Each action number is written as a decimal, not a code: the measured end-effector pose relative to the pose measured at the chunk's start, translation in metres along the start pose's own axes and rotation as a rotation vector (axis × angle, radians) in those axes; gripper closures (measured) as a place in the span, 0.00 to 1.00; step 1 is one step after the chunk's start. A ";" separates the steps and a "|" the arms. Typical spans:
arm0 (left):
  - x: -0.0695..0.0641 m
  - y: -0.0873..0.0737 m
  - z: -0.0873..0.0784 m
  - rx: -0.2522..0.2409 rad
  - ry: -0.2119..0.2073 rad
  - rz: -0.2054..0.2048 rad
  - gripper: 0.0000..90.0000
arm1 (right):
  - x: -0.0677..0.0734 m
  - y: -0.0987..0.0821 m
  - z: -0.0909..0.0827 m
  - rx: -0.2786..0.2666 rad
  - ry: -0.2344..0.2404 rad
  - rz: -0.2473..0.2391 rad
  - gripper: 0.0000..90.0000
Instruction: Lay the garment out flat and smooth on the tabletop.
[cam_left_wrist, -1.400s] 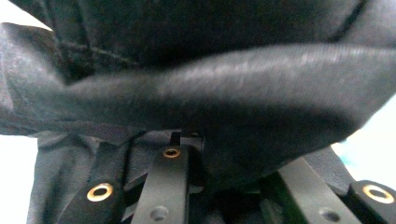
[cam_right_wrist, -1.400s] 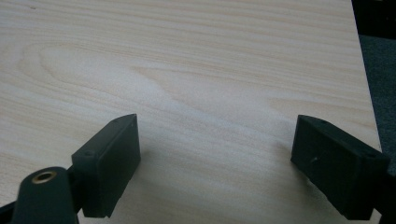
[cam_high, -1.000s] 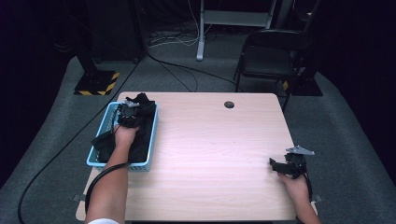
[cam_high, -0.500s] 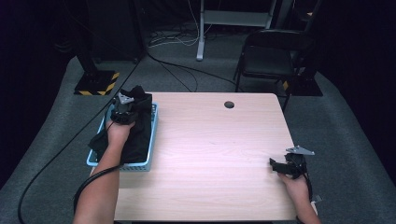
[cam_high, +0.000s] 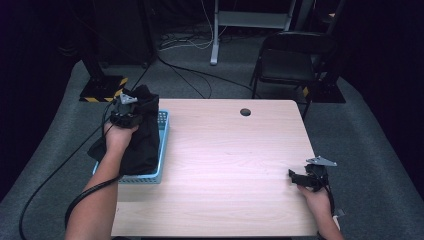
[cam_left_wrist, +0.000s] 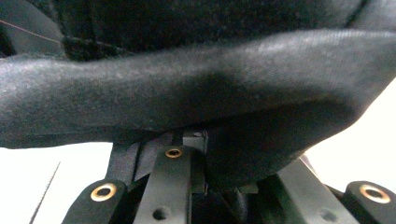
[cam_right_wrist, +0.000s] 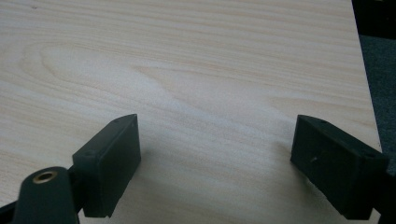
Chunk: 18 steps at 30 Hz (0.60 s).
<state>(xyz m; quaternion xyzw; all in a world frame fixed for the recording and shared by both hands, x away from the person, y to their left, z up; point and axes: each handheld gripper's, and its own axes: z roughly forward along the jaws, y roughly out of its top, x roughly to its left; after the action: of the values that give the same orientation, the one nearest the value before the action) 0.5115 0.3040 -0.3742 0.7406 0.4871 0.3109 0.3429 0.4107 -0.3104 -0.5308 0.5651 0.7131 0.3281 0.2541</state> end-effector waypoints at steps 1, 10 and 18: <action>0.000 0.002 -0.003 0.002 -0.002 0.004 0.87 | 0.000 0.000 0.000 0.000 0.000 0.000 0.16; -0.005 0.019 -0.025 -0.024 -0.018 0.033 0.87 | 0.000 0.000 0.000 0.000 0.000 0.000 0.16; -0.007 0.027 -0.040 -0.033 -0.032 0.039 0.87 | 0.000 0.000 0.000 0.000 0.000 0.000 0.16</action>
<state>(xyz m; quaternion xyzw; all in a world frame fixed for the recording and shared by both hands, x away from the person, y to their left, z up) 0.4912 0.2978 -0.3300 0.7490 0.4619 0.3136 0.3570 0.4107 -0.3103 -0.5308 0.5652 0.7130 0.3281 0.2540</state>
